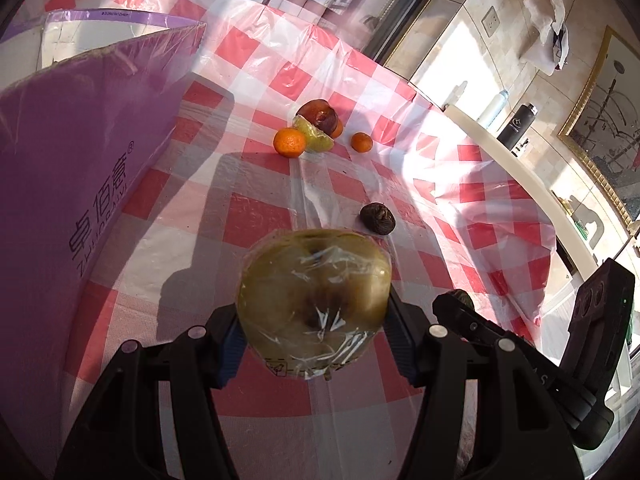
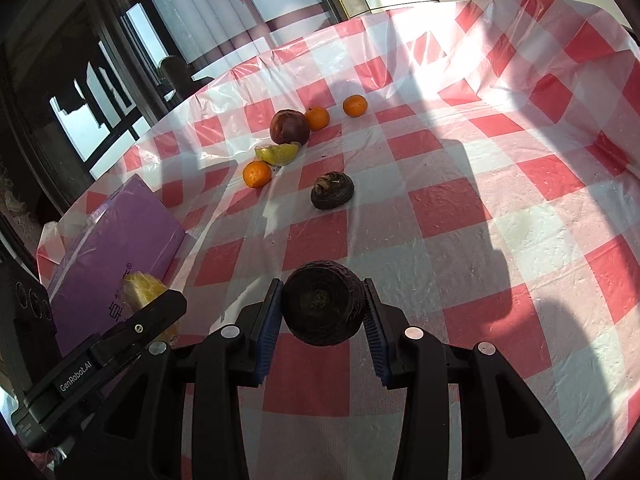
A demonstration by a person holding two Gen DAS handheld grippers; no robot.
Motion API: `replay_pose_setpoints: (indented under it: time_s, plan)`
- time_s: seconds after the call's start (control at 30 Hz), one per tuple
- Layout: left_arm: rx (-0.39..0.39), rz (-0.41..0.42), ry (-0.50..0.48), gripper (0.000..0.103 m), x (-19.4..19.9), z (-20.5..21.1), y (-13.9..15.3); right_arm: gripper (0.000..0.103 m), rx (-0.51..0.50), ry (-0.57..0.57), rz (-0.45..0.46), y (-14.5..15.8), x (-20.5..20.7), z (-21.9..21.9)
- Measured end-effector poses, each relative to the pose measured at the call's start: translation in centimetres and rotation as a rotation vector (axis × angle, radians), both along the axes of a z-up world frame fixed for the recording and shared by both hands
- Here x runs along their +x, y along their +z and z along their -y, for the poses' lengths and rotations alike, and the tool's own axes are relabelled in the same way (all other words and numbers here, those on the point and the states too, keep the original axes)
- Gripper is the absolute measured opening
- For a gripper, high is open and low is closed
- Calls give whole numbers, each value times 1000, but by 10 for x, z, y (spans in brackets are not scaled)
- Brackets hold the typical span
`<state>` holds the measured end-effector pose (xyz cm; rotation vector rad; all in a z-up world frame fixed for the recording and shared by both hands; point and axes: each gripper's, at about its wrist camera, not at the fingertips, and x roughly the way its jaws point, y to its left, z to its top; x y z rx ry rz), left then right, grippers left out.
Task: Organize fruits
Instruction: 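Carry the wrapped fruit half and dark fruit over the white box with both tools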
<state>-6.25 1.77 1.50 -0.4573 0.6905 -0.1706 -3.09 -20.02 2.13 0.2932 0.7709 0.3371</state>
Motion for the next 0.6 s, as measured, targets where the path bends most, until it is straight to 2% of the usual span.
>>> replay_pose_setpoints:
  time_s: [0.17,0.33,0.6]
  plan:
    - [51,50,0,60,-25,-2,10,39,37,2,-15,-1,-2,0]
    - [84,169,-3,60,-56,-7,43,39,84,-3,-17,4,-7,-1]
    - [57,336,90,60,-100,-54,108,39,6,135,143,60,-33,-65]
